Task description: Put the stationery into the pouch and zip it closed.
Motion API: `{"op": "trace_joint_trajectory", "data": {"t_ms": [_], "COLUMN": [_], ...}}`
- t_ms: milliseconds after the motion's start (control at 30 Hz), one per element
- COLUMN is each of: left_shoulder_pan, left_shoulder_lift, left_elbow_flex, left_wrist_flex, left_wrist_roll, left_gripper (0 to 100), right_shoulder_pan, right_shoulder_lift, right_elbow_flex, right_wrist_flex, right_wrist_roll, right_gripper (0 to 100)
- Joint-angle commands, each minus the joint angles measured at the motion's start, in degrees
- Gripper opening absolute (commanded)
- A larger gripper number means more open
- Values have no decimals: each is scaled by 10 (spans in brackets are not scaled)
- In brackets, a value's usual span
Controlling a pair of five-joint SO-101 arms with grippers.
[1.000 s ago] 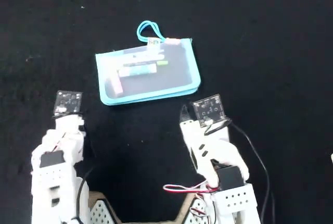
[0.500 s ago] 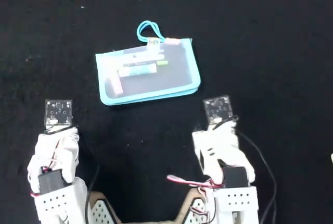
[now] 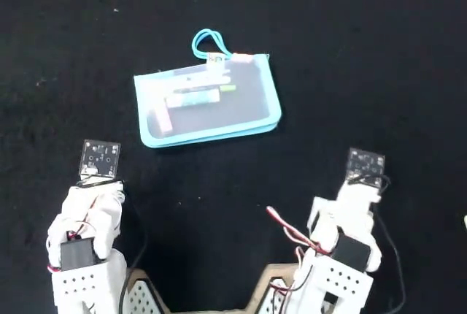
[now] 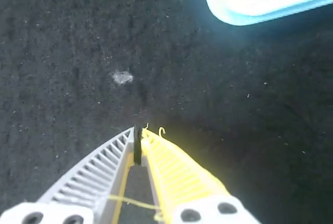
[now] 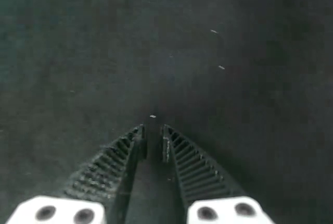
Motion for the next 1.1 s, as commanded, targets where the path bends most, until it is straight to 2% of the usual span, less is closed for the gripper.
{"op": "trace_joint_trajectory", "data": {"t_ms": [0,300,433,567,800,900,1067], "left_shoulder_pan": [9,31,31,31,27,26,26], "left_shoulder_lift": [-7,-8,-8,-8,-7,-5,-5], "left_elbow_flex": [13,11,11,13,14,14,14], "left_wrist_flex": [27,32,31,31,31,31,31], "left_wrist_roll": [6,7,59,106,112,112,113], "left_gripper": [30,30,30,30,30,30,30], "right_shoulder_pan": [32,31,32,31,29,-18,-155], "right_shoulder_lift": [-13,-13,-18,-88,-110,-110,-112], "right_elbow_flex": [-2,-2,-2,-5,-7,-7,-7], "right_wrist_flex": [4,4,6,41,56,56,56], "right_wrist_roll": [-5,-4,-4,-4,-4,-4,-3], "right_gripper": [54,54,54,54,54,54,54]}}
